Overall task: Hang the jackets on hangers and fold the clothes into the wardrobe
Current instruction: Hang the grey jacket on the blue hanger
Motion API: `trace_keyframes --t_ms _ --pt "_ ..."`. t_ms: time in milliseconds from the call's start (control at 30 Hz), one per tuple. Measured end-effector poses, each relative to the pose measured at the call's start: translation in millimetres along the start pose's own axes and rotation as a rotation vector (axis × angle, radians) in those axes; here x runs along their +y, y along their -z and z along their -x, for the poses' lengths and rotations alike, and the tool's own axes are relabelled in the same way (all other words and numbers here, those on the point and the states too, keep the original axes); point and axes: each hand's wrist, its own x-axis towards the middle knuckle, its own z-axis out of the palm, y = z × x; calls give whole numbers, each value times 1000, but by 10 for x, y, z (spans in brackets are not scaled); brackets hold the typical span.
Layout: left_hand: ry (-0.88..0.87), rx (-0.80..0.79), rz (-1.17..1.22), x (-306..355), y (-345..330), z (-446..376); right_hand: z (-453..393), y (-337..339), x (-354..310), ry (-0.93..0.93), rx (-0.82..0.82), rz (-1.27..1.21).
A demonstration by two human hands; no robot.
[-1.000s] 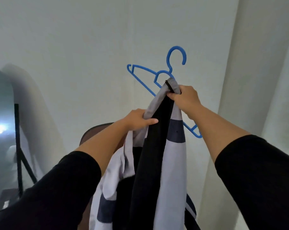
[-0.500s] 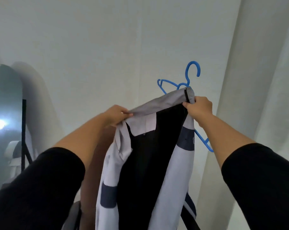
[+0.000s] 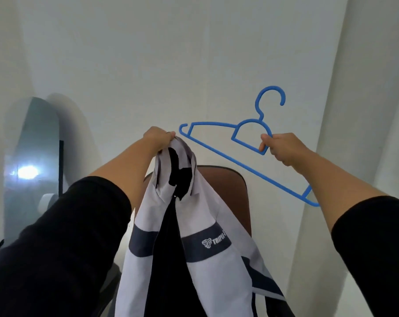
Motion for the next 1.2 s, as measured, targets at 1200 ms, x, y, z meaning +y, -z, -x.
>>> trace_keyframes --t_ms 1200 --pt "-413 -11 137 754 -537 456 -3 10 63 203 -139 236"
